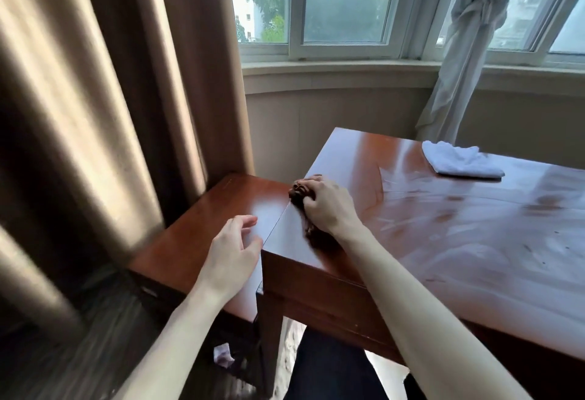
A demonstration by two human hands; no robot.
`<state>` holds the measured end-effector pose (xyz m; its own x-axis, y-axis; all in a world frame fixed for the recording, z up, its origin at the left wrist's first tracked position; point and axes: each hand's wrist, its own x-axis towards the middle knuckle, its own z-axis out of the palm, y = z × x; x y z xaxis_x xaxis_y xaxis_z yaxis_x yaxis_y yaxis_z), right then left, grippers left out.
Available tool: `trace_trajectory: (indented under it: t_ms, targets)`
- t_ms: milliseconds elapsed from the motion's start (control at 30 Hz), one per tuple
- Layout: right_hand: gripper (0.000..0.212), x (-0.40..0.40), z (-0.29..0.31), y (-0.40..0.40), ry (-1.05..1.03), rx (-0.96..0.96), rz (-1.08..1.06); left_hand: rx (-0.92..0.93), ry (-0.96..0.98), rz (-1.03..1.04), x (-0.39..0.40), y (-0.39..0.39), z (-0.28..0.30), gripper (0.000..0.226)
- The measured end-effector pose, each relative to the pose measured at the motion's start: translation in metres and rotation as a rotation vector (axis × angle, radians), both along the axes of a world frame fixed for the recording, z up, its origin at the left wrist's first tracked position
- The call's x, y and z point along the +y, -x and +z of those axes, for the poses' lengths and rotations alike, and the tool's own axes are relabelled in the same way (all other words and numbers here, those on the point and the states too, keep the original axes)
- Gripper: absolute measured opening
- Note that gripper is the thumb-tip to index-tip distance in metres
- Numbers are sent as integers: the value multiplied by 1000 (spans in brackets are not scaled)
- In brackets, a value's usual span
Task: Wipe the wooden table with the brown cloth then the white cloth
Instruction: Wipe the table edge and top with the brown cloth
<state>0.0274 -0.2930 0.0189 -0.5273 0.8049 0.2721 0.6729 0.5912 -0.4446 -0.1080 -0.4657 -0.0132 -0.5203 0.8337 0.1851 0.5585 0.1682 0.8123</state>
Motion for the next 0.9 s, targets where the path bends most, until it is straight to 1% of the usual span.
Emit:
trace_trajectory:
  t_ms: [67,100,133,167,200,233,300,333,367,400,433,467,500,533,600,633,667,733,767,800,833,900]
  targets:
    - [50,-37,-5,-15,-36,11,187,-2,-25,22,9,0,3,36]
    - [53,-53,-9,-29,-12,45,312,-25,-47,34,15,-2,4,35]
    - [56,-57,-10,-42,45,40,405,-53,-69,40,23,-5,5,33]
    - [57,-49,-7,-49,73,27,454,-75,-83,38,30,-8,6,32]
    - [57,-29,-5,-48,82,27,447,-94,-82,39,36,-12,6,32]
    - [54,-4,-3,-41,69,34,361,-107,-70,37,41,-15,5,32]
    - [46,22,4,-19,47,10,68,-106,-50,27,44,-22,0,34]
    - [45,19,1,-9,-6,-27,-4,-100,-50,32,44,-24,-2,34]
    - [47,8,-2,-5,-58,-50,34,-95,-55,39,45,-23,-4,33]
    - [50,-10,-5,-8,-83,-28,163,-92,-58,45,48,-21,-3,32]
    - [53,-28,-10,-18,-75,6,346,-96,-49,48,51,-19,0,31]
    - [55,-36,-16,-28,-31,9,498,-94,-37,50,54,-15,2,32]
    - [56,-29,-14,-34,8,-1,573,-82,-24,47,60,-12,5,33]
    - [57,-8,-10,-36,48,1,544,-54,-9,36,67,-10,8,33]
    - [58,36,4,-26,89,24,231,28,24,-6,82,-9,16,33]
    - [57,50,6,-19,55,-6,85,59,31,-13,89,-9,17,34]
    - [56,55,4,-13,9,-36,81,79,27,-16,99,-9,18,33]
    - [57,61,-5,-12,-29,-53,335,87,1,-12,126,-9,22,32]
    - [57,68,-10,-16,-3,-36,447,93,-8,-11,142,-10,22,32]
    - [56,85,-11,-19,33,-19,484,106,-6,-17,159,-10,23,33]
    - [55,111,-8,-19,49,2,435,120,16,-41,177,-11,22,35]
    - [51,173,-1,-11,63,19,217,182,109,-133,210,-16,16,44]
